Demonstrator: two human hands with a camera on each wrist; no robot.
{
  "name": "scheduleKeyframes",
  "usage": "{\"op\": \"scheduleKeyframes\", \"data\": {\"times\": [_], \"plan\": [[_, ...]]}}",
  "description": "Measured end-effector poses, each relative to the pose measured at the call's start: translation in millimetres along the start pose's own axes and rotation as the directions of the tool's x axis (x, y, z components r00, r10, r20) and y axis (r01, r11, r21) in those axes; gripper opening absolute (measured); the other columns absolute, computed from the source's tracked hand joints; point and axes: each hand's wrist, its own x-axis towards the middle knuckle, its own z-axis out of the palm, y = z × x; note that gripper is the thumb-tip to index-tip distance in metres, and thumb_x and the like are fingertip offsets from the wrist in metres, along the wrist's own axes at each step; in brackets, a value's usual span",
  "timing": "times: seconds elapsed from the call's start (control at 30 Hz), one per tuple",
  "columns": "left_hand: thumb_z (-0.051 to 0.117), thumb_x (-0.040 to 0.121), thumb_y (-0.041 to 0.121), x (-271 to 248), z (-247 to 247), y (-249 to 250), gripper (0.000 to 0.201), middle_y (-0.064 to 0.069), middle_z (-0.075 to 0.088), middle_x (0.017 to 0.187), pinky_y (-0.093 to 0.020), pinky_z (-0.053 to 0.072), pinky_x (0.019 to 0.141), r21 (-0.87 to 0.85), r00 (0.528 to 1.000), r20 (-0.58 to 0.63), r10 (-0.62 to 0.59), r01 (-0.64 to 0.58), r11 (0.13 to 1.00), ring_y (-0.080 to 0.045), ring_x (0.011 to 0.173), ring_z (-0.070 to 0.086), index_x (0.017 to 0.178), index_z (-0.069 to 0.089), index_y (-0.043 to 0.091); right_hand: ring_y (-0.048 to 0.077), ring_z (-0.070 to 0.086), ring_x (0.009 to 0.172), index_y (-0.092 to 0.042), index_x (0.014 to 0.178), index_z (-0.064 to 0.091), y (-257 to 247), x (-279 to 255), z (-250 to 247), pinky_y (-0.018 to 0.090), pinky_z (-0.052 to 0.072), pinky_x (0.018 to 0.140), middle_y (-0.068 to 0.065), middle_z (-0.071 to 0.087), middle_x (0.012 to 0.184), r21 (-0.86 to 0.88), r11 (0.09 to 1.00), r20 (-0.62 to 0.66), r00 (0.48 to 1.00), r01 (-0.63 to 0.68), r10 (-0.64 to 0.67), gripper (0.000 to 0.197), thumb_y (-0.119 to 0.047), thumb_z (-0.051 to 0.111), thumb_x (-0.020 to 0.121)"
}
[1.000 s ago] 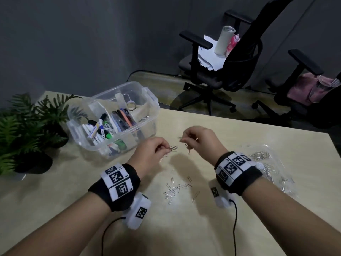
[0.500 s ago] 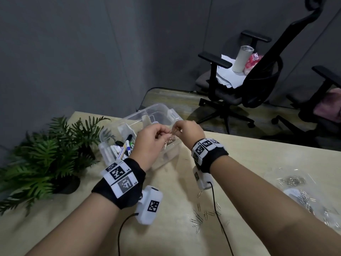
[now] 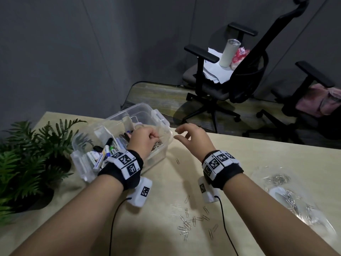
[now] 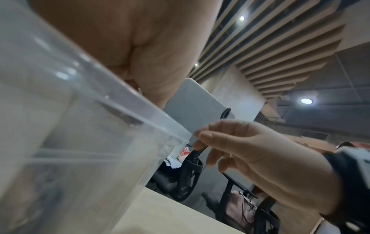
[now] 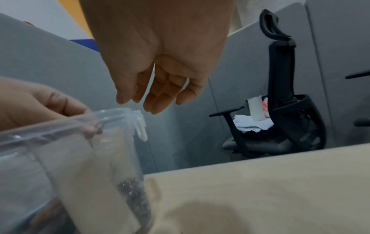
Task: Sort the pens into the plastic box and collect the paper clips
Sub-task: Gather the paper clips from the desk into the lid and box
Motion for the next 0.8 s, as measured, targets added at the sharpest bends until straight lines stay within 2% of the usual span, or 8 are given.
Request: {"op": "scheduleKeyframes", "data": {"times": [0.13, 0.27, 0.37, 0.5, 0.57, 0.67, 0.73, 0.8], "plan": [[0.064, 0.088, 0.013, -4, -4, 3, 0.015, 0.011, 0.048, 0.082, -0.010, 0.031, 0.083, 0.026, 0.999, 0.039, 0.024, -0.025, 0.999, -0.010, 0.088, 0.051, 0.100, 0.073, 0.009, 0.012, 0.058, 0.075, -0.021, 0.103, 0.065, 23, -20, 9, 0.032, 0.048, 0.081, -0.008, 0.062, 0.098, -0.023, 0.995, 0.012, 0.995, -0.095, 0.095, 0.018, -0.032, 0.064, 0.088], [0.062, 0.090, 0.014, -22, -13, 8, 0.017, 0.001, 0.063, 0.093, -0.027, 0.046, 0.093, -0.086, 0.998, -0.018, 0.055, -0.056, 0.995, -0.017, 0.098, 0.061, 0.102, 0.072, 0.008, 0.017, 0.058, 0.105, -0.021, 0.125, 0.055, 42, -37, 34, 0.033, 0.043, 0.096, -0.001, 0.059, 0.123, -0.139, 0.975, 0.229, 0.953, -0.171, 0.200, 0.036, -0.035, 0.058, 0.092], [0.059, 0.092, 0.016, -52, -17, 11, 0.016, 0.000, 0.066, 0.101, -0.024, 0.050, 0.087, -0.181, 0.992, -0.053, 0.118, -0.125, 0.975, -0.011, 0.093, 0.061, 0.103, 0.069, 0.011, 0.022, 0.045, 0.129, -0.018, 0.141, 0.041, 47, -42, 56, 0.031, 0.034, 0.106, 0.003, 0.042, 0.146, -0.220, 0.964, 0.392, 0.891, -0.152, 0.229, 0.055, -0.037, 0.058, 0.092], [0.055, 0.094, 0.024, -108, 5, -5, 0.016, 0.009, 0.057, 0.100, -0.013, 0.046, 0.079, -0.177, 0.990, 0.115, 0.085, -0.064, 0.982, -0.005, 0.089, 0.057, 0.107, 0.063, 0.021, 0.022, 0.018, 0.145, -0.012, 0.150, 0.023, 51, -39, 76, 0.032, 0.018, 0.116, 0.009, 0.011, 0.159, -0.311, 0.947, 0.485, 0.843, -0.084, 0.233, 0.074, -0.039, 0.059, 0.091], [0.055, 0.093, 0.033, -133, 30, -29, 0.030, 0.005, 0.051, 0.117, -0.010, 0.042, 0.087, -0.078, 0.965, 0.261, -0.031, 0.054, 0.996, -0.009, 0.104, 0.056, 0.120, 0.057, 0.019, 0.024, 0.019, 0.144, -0.008, 0.149, 0.022, 52, -43, 79, 0.033, 0.020, 0.115, 0.011, 0.009, 0.159, -0.331, 0.942, 0.524, 0.817, -0.063, 0.239, 0.076, -0.041, 0.058, 0.091], [0.050, 0.091, 0.051, -157, 58, -66, 0.071, -0.010, 0.011, 0.157, -0.032, 0.020, 0.116, 0.256, 0.876, 0.409, -0.257, 0.160, 0.953, -0.026, 0.145, 0.015, 0.147, 0.027, 0.014, 0.025, 0.021, 0.143, -0.003, 0.147, 0.023, 58, -58, 79, 0.033, 0.021, 0.114, 0.012, 0.012, 0.158, -0.348, 0.937, 0.568, 0.794, -0.006, 0.216, 0.075, -0.042, 0.056, 0.092], [0.046, 0.091, 0.056, -160, 67, -81, 0.083, -0.010, -0.011, 0.159, -0.036, 0.007, 0.118, 0.350, 0.873, 0.393, -0.288, 0.147, 0.925, -0.024, 0.147, -0.006, 0.151, 0.009, 0.013, 0.020, 0.008, 0.147, -0.006, 0.151, 0.014, 65, -73, 77, 0.033, 0.013, 0.119, 0.008, 0.001, 0.160, -0.365, 0.930, 0.595, 0.778, 0.036, 0.203, 0.080, -0.044, 0.054, 0.093], [0.041, 0.093, 0.056, -155, 71, -88, 0.084, -0.010, -0.013, 0.159, -0.035, 0.005, 0.120, 0.371, 0.889, 0.388, -0.244, 0.092, 0.924, -0.022, 0.147, -0.008, 0.152, 0.003, 0.010, 0.018, 0.002, 0.148, -0.009, 0.152, 0.010, 71, -91, 73, 0.035, 0.010, 0.120, 0.006, -0.004, 0.161, -0.357, 0.931, 0.626, 0.759, 0.073, 0.180, 0.080, -0.045, 0.052, 0.094]]}}
